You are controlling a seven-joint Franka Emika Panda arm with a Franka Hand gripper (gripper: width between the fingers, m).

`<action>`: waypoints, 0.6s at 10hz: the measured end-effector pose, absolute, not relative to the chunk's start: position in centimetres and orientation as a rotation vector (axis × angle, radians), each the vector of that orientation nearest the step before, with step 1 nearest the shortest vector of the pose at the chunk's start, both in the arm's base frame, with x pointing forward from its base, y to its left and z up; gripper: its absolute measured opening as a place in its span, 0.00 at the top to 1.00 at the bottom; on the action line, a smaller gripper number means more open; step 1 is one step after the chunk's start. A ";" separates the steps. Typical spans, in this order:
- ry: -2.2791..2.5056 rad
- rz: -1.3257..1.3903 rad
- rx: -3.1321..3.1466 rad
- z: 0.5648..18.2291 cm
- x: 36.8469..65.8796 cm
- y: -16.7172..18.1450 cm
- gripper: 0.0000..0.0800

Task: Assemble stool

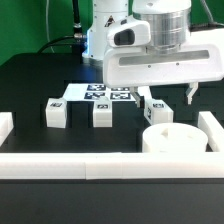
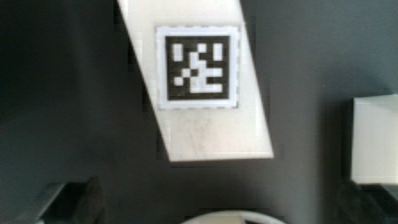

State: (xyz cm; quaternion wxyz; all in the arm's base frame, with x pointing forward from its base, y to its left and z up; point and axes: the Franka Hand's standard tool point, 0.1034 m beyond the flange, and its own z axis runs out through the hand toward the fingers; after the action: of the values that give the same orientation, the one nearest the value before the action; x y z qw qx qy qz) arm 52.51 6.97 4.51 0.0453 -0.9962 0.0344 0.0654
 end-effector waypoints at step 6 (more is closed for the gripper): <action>0.042 0.783 -2.940 3.9 51.5 7.4 0.19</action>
Offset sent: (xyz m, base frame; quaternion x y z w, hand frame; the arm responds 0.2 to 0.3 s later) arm 0.0000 0.0000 0.0000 0.0000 -0.1296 0.0000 0.9916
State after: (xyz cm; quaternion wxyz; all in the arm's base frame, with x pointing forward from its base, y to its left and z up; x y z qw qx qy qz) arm 51.51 7.40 3.95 0.0496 -0.9650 0.0139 0.2570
